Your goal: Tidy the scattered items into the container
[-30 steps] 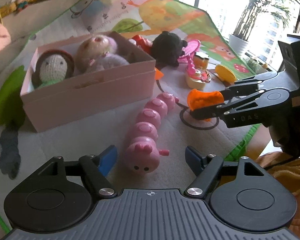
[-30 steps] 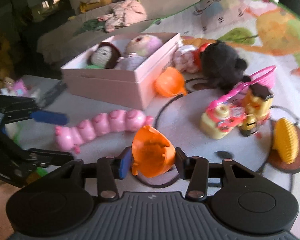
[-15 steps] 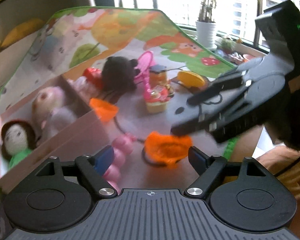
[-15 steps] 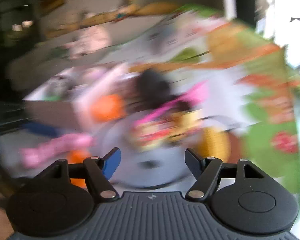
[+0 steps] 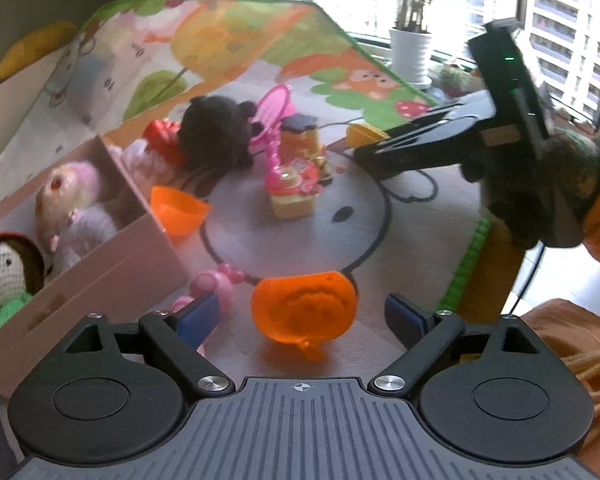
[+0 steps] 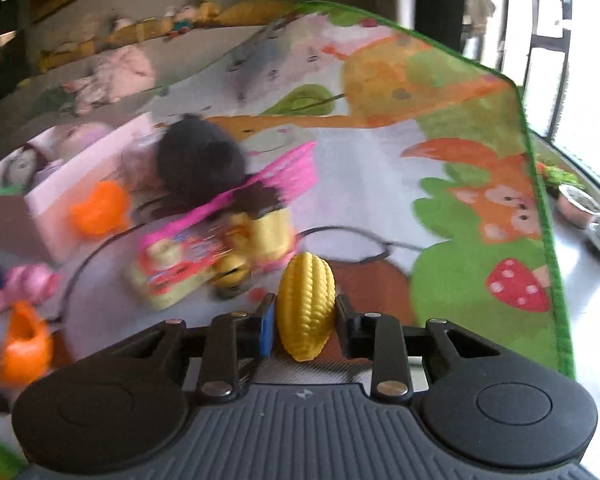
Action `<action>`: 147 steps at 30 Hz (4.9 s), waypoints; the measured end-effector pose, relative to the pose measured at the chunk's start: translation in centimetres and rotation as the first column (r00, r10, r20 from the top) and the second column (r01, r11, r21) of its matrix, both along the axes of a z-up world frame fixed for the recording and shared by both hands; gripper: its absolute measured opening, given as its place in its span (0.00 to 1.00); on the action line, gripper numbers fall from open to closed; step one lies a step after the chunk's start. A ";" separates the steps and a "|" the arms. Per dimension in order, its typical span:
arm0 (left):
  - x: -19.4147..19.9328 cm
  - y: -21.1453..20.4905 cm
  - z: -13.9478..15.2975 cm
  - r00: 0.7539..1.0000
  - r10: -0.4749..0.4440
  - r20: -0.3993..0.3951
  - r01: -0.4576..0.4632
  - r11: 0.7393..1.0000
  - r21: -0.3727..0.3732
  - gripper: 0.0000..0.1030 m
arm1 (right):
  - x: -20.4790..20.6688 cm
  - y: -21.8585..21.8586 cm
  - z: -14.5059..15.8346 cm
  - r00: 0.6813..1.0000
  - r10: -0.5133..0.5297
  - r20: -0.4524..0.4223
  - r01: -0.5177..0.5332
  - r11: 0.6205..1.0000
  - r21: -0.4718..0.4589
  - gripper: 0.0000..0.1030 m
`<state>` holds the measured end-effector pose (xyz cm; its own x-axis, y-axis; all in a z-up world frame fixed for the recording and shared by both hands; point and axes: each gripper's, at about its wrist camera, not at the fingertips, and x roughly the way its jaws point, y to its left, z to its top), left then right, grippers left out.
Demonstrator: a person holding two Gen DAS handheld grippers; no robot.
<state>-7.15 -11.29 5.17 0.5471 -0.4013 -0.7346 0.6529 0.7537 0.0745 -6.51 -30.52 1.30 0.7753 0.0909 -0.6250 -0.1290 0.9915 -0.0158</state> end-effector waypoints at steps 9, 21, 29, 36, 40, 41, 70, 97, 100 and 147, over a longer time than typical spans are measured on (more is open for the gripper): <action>0.6 -1.3 -0.8 0.999 -0.027 -0.019 0.027 1.000 0.008 0.81 | -3.6 2.3 0.6 0.987 0.148 -0.063 -0.143 0.986 0.081 0.29; 0.5 -0.1 -1.3 0.999 0.007 -0.051 -0.007 1.000 0.010 0.66 | -3.9 4.2 0.6 0.982 0.180 -0.054 -0.176 0.982 0.064 0.36; 0.6 0.2 -1.4 0.999 0.020 -0.049 -0.020 1.000 -0.014 0.63 | -4.3 5.1 1.4 0.977 0.204 -0.058 -0.202 0.979 0.042 0.29; -1.8 3.4 0.6 0.998 0.064 0.018 -0.062 0.996 -0.060 0.63 | -4.4 7.5 4.1 0.955 0.295 -0.030 -0.292 0.953 0.079 0.29; -3.1 6.6 1.9 0.990 0.129 0.049 -0.124 0.989 -0.085 0.63 | -4.1 10.2 5.0 0.919 0.391 -0.058 -0.383 0.917 0.112 0.29; -3.3 7.5 2.2 0.988 0.147 0.053 -0.142 0.986 -0.089 0.63 | -4.0 11.0 5.1 0.908 0.414 -0.066 -0.406 0.907 0.111 0.29; 15.8 18.0 5.4 0.906 0.395 0.152 -0.366 0.912 -0.187 0.72 | 18.9 19.0 8.6 0.905 0.424 0.040 -0.420 0.873 0.247 0.36; 1.8 10.1 2.5 0.963 0.268 0.034 -0.257 0.947 -0.191 0.92 | 6.5 12.1 1.4 0.877 0.481 0.006 -0.481 0.876 -0.039 0.51; 1.4 9.7 2.1 0.963 0.269 0.018 -0.262 0.949 -0.176 0.92 | 6.9 12.8 1.0 0.882 0.471 0.023 -0.467 0.879 -0.100 0.51; 1.6 0.5 1.7 0.997 0.033 0.073 -0.028 0.997 -0.066 0.91 | -3.5 0.9 0.1 0.997 0.062 -0.037 -0.056 0.988 0.141 0.89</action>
